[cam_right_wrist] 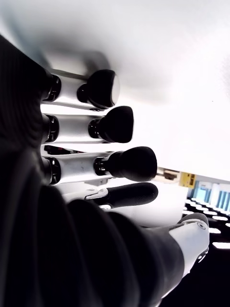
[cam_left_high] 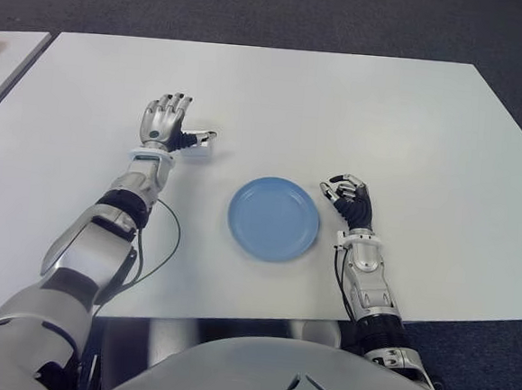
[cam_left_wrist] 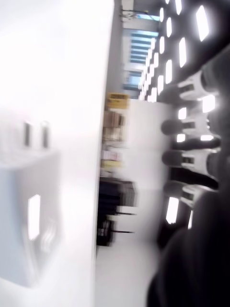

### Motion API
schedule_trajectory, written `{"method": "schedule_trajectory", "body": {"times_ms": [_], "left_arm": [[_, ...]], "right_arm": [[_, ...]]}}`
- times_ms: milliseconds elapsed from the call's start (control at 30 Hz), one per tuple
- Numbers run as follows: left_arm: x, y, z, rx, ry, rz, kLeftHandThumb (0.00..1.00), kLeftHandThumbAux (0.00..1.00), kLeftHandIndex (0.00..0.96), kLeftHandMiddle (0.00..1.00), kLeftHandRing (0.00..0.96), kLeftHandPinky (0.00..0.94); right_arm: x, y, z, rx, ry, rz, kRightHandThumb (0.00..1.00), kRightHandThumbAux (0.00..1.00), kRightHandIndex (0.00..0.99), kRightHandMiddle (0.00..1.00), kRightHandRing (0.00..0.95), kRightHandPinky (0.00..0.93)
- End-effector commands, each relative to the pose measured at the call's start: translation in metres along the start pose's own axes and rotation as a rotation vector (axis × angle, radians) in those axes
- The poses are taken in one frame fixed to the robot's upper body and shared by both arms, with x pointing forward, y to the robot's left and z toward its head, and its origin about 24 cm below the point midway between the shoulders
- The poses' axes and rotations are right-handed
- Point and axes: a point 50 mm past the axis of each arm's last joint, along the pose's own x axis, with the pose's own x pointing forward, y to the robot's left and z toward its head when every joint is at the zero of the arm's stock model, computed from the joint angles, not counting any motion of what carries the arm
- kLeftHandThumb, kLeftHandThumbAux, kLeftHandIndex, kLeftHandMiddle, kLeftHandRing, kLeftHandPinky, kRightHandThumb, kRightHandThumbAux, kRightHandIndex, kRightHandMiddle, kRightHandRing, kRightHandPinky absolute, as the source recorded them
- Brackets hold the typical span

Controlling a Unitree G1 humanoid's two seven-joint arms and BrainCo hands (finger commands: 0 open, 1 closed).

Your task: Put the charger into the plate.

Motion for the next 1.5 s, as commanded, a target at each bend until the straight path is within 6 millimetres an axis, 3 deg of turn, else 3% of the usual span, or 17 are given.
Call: {"method": "schedule_trajectory", "body": {"times_ms": [33, 200, 300, 500, 1500], "left_arm": [[0.0, -0.009, 0.0, 0.067, 0.0, -0.107, 0.567, 0.148, 0.0, 0.0, 0.0, 0.0], [-0.003, -0.018, 0.0, 0.119, 0.006, -0.203, 0.578, 0.152, 0.0, 0.0, 0.0, 0.0], [-0.016, -0.036, -0.002, 0.179, 0.006, -0.308, 0.584, 0.165, 0.0, 0.0, 0.0, 0.0], [-0.024, -0.046, -0.007, 0.266, -0.003, -0.412, 0.588, 0.189, 0.0, 0.0, 0.0, 0.0], [-0.03, -0.056, -0.009, 0.423, -0.023, -0.613, 0.635, 0.329, 0.0, 0.0, 0.0, 0.0]], "right_arm": [[-0.005, 0.001, -0.01, -0.001, 0.059, 0.004, 0.706, 0.728, 0.436, 0.815, 0.825, 0.836], [-0.004, 0.001, -0.01, -0.001, 0.053, 0.001, 0.707, 0.728, 0.436, 0.812, 0.826, 0.837], [-0.004, 0.001, -0.01, 0.0, 0.053, 0.001, 0.707, 0.728, 0.436, 0.811, 0.825, 0.834], [-0.005, 0.001, -0.009, -0.001, 0.05, -0.005, 0.708, 0.727, 0.436, 0.81, 0.824, 0.835], [-0.005, -0.001, -0.009, 0.001, 0.042, -0.011, 0.708, 0.726, 0.436, 0.814, 0.831, 0.847]]}}
